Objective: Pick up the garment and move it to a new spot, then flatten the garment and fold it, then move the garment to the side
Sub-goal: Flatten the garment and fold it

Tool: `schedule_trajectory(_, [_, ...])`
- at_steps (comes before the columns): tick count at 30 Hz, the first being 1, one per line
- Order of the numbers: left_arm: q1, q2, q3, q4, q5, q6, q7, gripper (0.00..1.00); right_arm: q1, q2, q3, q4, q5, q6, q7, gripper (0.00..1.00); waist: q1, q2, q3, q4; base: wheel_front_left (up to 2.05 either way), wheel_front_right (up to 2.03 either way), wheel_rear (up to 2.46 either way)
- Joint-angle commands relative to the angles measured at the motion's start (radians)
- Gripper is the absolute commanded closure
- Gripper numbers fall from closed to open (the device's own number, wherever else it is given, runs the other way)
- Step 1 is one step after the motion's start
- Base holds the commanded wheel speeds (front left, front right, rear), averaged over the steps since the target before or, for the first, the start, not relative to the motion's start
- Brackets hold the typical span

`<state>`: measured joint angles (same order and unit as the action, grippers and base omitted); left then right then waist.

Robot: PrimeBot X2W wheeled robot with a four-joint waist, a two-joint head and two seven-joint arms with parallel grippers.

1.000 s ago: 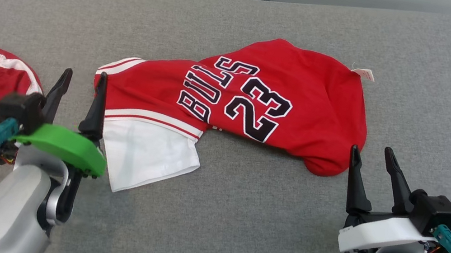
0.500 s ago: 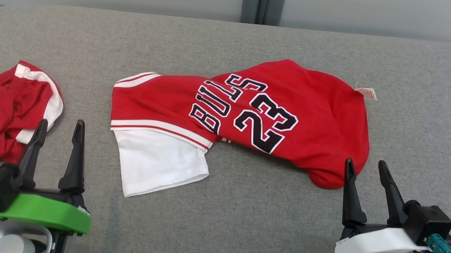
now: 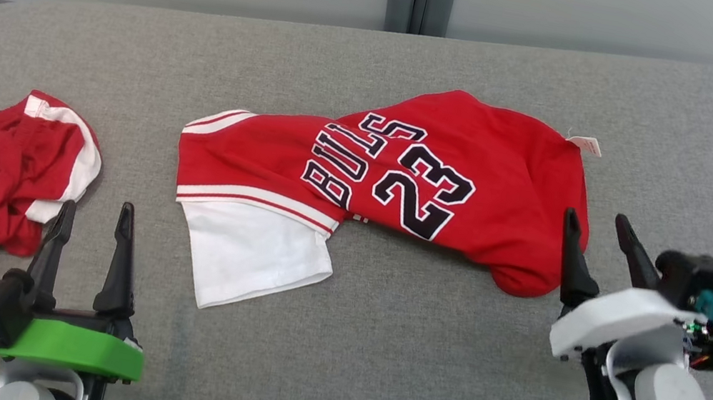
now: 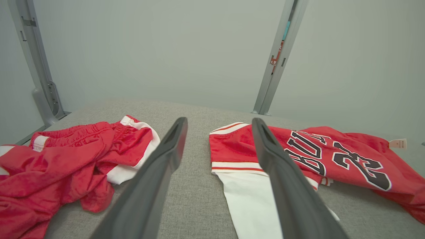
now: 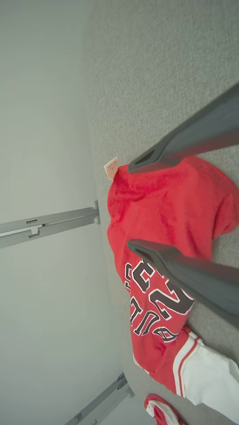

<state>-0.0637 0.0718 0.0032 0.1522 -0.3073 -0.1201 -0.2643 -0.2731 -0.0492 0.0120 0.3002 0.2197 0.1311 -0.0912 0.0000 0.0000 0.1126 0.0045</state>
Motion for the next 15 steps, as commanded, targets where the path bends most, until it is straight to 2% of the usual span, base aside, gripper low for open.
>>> schedule_trajectory(1, [-0.022, -0.005, 0.003, -0.008, 0.007, -0.005, 0.0, 0.0, -0.039, -0.002, -0.011, 0.02, 0.007, -0.001, 0.055, 0.0, 0.0, 0.0, 0.019, -0.003, 0.0, 0.0, 0.0])
schedule_trajectory(8, [-0.055, -0.012, -0.018, -0.029, 0.022, -0.011, 0.0, 0.0, -0.2, -0.002, -0.142, 0.168, -0.037, -0.001, 0.335, 0.0, 0.0, 0.0, 0.084, 0.022, 0.0, 0.0, 0.0])
schedule_trajectory(12, [-0.075, -0.014, -0.038, -0.031, 0.021, -0.011, 0.0, 0.0, -0.267, -0.002, -0.213, 0.266, -0.057, -0.001, 0.417, 0.0, 0.0, 0.0, 0.12, 0.045, 0.0, 0.0, 0.0])
schedule_trajectory(15, [-0.084, -0.011, -0.045, -0.029, 0.019, -0.011, 0.0, 0.0, -0.306, -0.003, -0.258, 0.328, -0.077, -0.001, 0.435, 0.0, 0.0, 0.0, 0.14, 0.06, 0.0, 0.0, 0.0])
